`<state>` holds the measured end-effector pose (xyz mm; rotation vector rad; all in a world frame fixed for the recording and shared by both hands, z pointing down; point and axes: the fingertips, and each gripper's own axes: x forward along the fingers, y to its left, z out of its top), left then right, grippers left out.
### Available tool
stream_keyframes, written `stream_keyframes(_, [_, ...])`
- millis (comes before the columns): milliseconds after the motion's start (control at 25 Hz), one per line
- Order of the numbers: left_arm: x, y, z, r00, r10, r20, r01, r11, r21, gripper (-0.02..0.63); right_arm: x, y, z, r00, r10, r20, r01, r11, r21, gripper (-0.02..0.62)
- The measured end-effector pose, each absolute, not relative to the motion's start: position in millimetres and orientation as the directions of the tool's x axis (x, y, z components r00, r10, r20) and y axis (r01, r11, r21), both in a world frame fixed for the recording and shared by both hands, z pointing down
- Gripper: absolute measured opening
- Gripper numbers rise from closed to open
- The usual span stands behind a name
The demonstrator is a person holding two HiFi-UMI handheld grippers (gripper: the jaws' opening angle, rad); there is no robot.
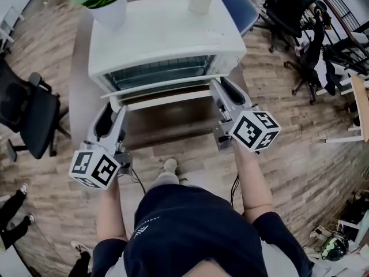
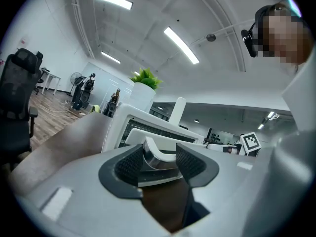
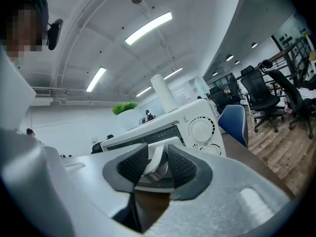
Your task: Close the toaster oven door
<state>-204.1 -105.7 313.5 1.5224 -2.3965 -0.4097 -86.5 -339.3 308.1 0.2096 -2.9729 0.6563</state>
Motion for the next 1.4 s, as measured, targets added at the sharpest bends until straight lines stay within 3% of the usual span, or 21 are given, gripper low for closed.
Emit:
stream_keyframes(600, [-226.6, -126.7, 293.0, -0.471, -0.881, 0.038, -0.843, 0.462, 0.274, 0.218, -111.1, -361.5, 290.4, -0.984, -0.166, 0.067, -0.179, 0.906, -0.383, 0.113])
stream_keyframes(1040, [-236.5, -135.2, 283.6, -0.558, -0.83, 0.021, -0.828, 0.558, 0.056, 0.204, -124.3, -369.8, 283.0, -0.975, -0.218, 0.035, -0.216, 0.906, -0.365, 0.101])
stream_keyframes(1400, [-228.0, -137.2, 277.7, -0.608, -0.793, 0.033, -0.785, 0.595, -0.173, 0.192, -113.2, -364.8, 282.1, -0.95, -0.306, 0.061, -0.312, 0.927, -0.209, 0.101])
